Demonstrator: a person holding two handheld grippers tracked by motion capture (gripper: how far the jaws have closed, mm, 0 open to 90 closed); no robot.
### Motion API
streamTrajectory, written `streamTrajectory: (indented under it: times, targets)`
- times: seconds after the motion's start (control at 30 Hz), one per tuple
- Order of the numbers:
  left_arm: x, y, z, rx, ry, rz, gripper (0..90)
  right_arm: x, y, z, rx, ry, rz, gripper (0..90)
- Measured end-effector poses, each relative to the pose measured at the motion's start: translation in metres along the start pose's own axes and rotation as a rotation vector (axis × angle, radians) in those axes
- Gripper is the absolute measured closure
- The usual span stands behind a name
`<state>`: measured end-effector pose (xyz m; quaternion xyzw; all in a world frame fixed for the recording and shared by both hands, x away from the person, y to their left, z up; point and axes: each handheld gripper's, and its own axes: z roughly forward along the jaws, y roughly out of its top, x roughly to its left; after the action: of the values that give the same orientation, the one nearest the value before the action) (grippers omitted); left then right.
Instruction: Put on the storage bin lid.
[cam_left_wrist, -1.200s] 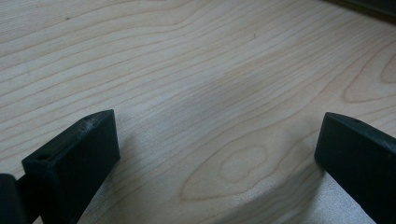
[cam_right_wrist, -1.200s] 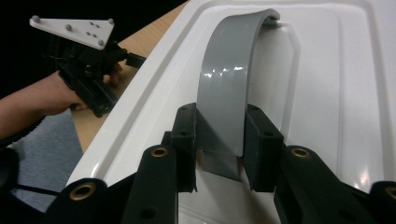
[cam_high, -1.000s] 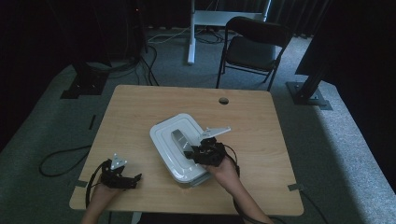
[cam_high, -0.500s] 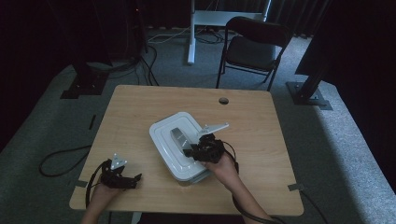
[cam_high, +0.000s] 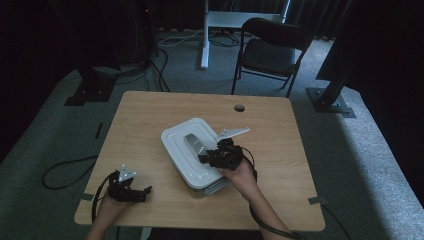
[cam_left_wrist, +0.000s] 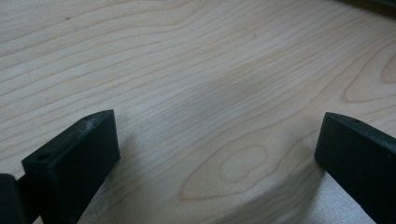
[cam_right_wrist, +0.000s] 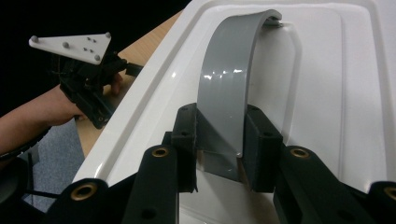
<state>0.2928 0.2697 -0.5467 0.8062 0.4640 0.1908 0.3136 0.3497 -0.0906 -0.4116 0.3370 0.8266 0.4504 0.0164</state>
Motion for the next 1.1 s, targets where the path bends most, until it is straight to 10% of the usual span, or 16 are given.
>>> streamTrajectory:
  times: [1.1]
  targets:
    - [0.0,0.0,0.0,0.002,-0.001,0.0,0.3,0.006,-0.013,0.004,0.002,0.027,-0.046,68.5]
